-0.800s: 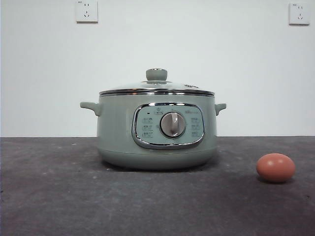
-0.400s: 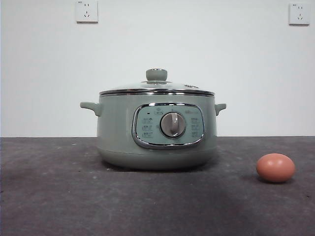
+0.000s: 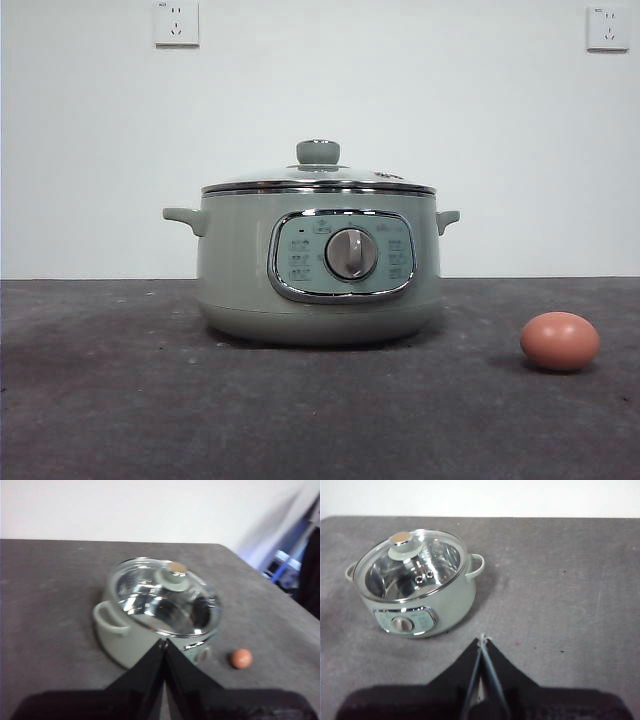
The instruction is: Pick up the egg,open the lid,put the egg in the pot,close the lid
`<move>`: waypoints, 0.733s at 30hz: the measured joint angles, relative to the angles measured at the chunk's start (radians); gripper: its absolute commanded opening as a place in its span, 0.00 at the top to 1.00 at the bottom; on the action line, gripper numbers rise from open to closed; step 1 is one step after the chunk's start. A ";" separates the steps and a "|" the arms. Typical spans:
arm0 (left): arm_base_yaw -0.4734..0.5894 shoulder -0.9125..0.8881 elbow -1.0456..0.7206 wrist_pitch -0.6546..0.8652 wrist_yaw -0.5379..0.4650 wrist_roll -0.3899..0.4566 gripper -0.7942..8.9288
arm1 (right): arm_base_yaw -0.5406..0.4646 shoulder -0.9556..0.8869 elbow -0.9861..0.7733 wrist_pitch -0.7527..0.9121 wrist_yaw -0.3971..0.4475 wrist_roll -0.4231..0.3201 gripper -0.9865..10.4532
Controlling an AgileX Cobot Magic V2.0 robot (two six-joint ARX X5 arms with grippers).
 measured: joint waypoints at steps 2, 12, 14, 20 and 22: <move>-0.004 0.017 0.032 -0.027 0.007 0.003 0.92 | 0.007 0.012 0.026 -0.016 0.000 -0.018 0.92; -0.009 0.023 0.063 -0.093 0.010 0.010 0.91 | 0.013 0.047 0.041 -0.033 -0.043 -0.035 0.88; -0.009 0.025 0.063 -0.093 0.013 0.010 0.83 | 0.013 0.048 0.041 -0.033 -0.043 -0.035 0.77; -0.009 0.027 0.063 -0.090 0.059 0.010 0.26 | 0.013 0.048 0.041 -0.033 -0.044 -0.035 0.44; -0.010 0.031 0.063 -0.090 0.060 0.010 0.26 | 0.013 0.048 0.041 -0.033 -0.044 -0.035 0.44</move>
